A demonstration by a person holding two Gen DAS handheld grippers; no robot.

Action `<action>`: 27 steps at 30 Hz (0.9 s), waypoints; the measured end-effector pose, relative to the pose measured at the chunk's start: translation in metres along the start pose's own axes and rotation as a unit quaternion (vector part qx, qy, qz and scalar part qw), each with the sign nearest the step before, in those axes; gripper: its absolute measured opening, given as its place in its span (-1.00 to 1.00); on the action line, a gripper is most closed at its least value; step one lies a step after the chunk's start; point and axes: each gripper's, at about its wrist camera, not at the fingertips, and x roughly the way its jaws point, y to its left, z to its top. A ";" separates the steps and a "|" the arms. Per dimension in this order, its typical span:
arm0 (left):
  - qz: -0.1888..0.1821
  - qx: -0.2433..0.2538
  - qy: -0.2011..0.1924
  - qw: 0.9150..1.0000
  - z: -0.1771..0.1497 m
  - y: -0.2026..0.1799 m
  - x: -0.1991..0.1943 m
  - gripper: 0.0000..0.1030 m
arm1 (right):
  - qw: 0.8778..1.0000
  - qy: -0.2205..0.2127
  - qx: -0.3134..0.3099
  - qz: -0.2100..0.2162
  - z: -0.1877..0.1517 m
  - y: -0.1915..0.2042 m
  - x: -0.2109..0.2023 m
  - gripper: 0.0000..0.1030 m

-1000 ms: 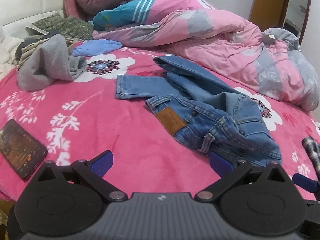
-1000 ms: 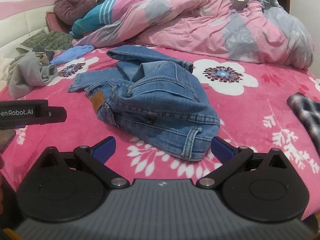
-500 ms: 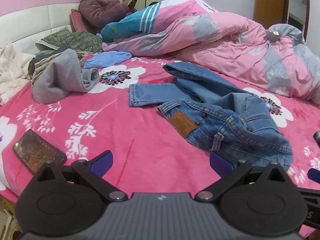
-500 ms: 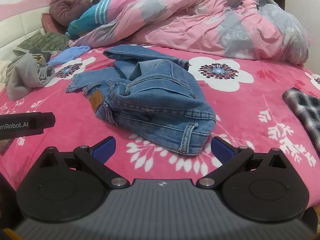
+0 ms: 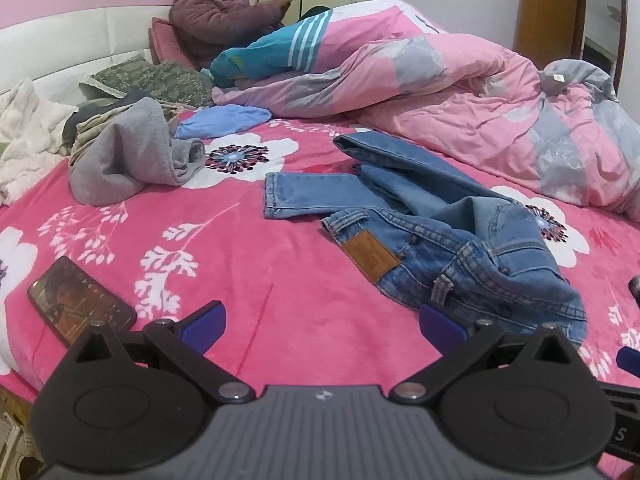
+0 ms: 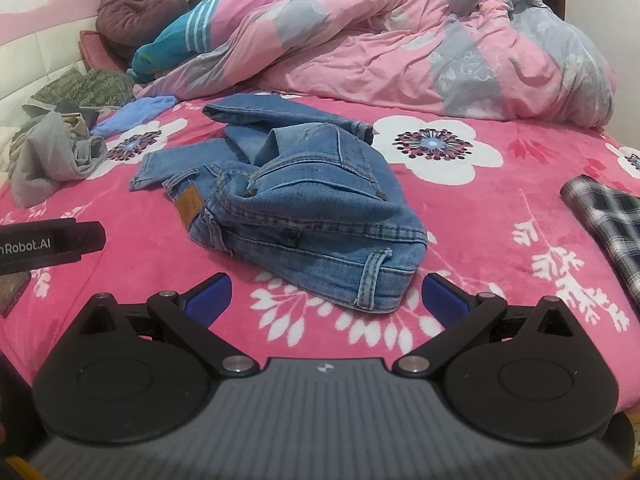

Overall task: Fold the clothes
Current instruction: 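Move both tools toward the crumpled blue jeans on the bed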

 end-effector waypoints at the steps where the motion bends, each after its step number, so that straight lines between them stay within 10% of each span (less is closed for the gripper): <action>1: 0.001 -0.001 0.000 1.000 0.000 0.001 0.000 1.00 | 1.000 0.000 0.000 0.000 0.000 0.000 0.000 0.97; 27: -0.003 0.003 0.006 1.000 -0.003 -0.002 0.004 1.00 | 1.000 0.001 0.004 0.002 0.000 0.001 0.002 0.97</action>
